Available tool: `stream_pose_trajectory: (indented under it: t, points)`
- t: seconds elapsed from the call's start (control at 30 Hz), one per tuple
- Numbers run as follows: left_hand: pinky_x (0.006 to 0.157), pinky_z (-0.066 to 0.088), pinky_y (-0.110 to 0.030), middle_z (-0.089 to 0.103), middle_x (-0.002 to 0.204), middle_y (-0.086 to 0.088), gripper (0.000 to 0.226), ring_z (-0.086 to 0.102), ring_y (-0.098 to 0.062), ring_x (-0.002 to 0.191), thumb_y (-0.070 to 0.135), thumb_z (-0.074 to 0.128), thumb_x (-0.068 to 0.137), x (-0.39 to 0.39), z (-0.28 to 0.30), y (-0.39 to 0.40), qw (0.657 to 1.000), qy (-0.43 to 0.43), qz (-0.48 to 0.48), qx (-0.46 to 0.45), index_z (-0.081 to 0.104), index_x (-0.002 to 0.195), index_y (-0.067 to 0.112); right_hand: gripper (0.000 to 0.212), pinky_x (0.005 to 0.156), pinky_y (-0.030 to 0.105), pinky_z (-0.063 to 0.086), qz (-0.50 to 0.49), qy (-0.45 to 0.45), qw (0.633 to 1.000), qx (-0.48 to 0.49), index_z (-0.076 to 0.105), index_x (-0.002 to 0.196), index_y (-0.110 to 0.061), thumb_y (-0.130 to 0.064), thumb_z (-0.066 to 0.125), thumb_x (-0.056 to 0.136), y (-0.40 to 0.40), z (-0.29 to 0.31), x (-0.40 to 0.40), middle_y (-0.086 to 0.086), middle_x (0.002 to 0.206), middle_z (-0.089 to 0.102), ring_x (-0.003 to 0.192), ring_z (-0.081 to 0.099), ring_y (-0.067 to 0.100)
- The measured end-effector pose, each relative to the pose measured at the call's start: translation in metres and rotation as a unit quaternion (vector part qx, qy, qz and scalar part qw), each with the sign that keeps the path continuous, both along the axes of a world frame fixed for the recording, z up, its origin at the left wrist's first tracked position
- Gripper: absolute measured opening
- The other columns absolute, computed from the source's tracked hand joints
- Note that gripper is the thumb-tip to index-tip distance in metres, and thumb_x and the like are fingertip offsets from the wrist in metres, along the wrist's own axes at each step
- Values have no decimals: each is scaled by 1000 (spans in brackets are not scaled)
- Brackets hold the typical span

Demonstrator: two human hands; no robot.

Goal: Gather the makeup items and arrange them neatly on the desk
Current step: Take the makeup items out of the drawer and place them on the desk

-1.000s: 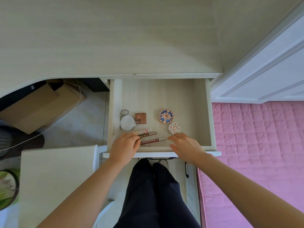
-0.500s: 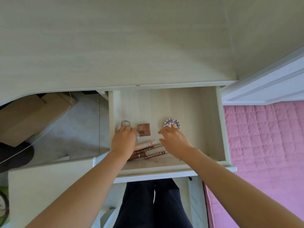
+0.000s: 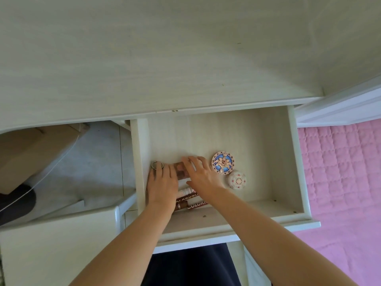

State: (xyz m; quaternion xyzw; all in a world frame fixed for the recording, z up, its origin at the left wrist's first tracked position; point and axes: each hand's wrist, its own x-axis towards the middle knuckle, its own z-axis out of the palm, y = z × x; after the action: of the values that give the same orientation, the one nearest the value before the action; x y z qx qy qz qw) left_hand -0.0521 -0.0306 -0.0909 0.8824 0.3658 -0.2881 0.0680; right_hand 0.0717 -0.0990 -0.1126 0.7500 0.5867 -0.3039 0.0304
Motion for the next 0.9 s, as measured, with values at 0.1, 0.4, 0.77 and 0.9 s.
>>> stream_pose_trajectory:
  t: [0.1,0.4,0.77,0.9]
  points:
    - [118,17,-42,31,147,-13,61,20,-34,141,19,52,95,-2,-1,-1,1000,-11,-6,-3,21,145,5,73,106,44,35,14,-19,1000,7,22,148,-14,-15,62,87,0,-2,1,10,148,28,135,25,35]
    - [105,34,-36,47,124,-5,33,44,-27,116,14,58,88,1,2,4,999,-14,5,-34,47,119,15,65,103,45,37,-3,-53,998,30,47,119,-7,8,69,59,-1,3,2,13,120,52,111,47,36]
    - [93,40,-29,50,122,-3,46,43,-22,112,17,71,77,9,-6,16,969,-112,185,-121,51,119,17,60,86,37,43,-78,24,997,-3,44,119,-7,17,54,65,-4,10,6,14,117,45,107,43,33]
    - [90,44,-31,58,113,-5,46,50,-23,109,11,73,73,8,-7,18,924,-181,291,-171,56,116,12,36,79,39,48,-184,109,977,-21,44,118,-7,7,49,86,6,22,14,16,119,42,99,51,33]
